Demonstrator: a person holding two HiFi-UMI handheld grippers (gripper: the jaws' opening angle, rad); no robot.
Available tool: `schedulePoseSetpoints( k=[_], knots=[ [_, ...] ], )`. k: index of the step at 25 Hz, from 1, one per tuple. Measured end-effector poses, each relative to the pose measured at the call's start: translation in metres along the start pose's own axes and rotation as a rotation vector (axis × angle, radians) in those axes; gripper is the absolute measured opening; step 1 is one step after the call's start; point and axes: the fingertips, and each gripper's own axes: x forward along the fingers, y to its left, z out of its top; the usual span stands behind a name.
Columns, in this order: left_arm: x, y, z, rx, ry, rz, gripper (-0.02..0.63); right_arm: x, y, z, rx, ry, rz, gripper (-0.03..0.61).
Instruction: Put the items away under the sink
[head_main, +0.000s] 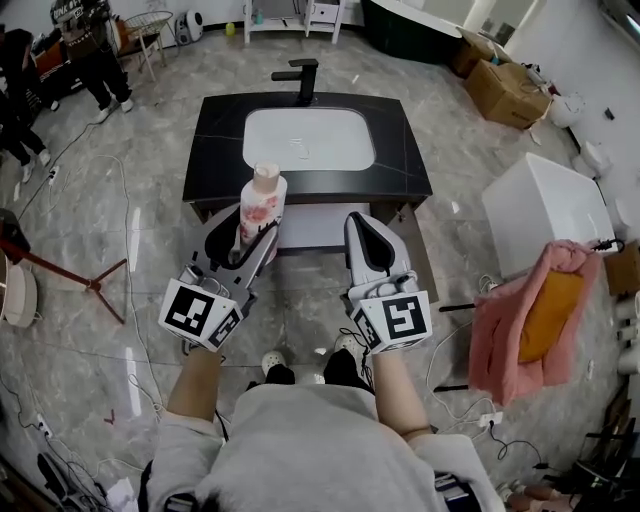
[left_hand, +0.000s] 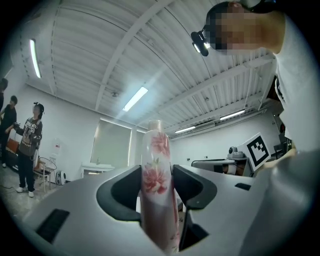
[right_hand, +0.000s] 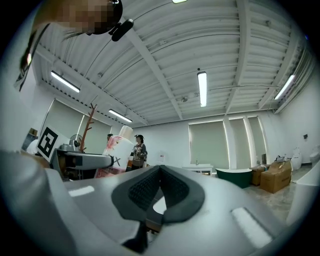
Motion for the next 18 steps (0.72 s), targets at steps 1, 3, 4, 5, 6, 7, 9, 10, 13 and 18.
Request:
schedulePoseSetpoints(
  k=[1,3,4,5,6,7,9,10,13,18],
  knots=[
    [0.005,-0.002,-0.001,0.001,0.0,0.011,0.207,0.001,-0.007,-0.001,0.004,0.001,0.009,0.011],
    [0.016,-0.007,-0.002,-0.002,-0.005,0.037,0.207,0.001,-0.022,-0.001,0.003,0.006,0.03,0.011],
    [0.022,-0.01,-0.003,-0.005,-0.009,0.05,0.207,0.0,-0.031,0.0,0.0,0.007,0.041,0.011],
    [0.028,-0.014,-0.003,-0.006,-0.014,0.063,0.207,-0.001,-0.04,0.001,-0.002,0.006,0.05,0.011],
    [0.034,-0.018,-0.002,-0.005,-0.019,0.077,0.207,-0.003,-0.049,0.002,-0.002,0.004,0.059,0.011],
    [0.039,-0.022,-0.002,-0.003,-0.024,0.091,0.207,-0.003,-0.059,0.003,-0.001,0.002,0.069,0.011],
    [0.051,-0.028,-0.001,0.001,-0.036,0.118,0.207,-0.003,-0.076,0.004,-0.001,0.0,0.091,0.011],
    [0.056,-0.031,-0.001,0.001,-0.042,0.131,0.207,-0.003,-0.084,0.003,-0.001,0.0,0.102,0.011],
    [0.072,-0.04,-0.005,0.004,-0.058,0.172,0.207,-0.004,-0.107,0.0,-0.003,0.0,0.135,0.011],
    [0.093,-0.059,-0.016,0.005,-0.066,0.23,0.207,-0.011,-0.138,-0.006,-0.004,0.004,0.189,0.011]
  ],
)
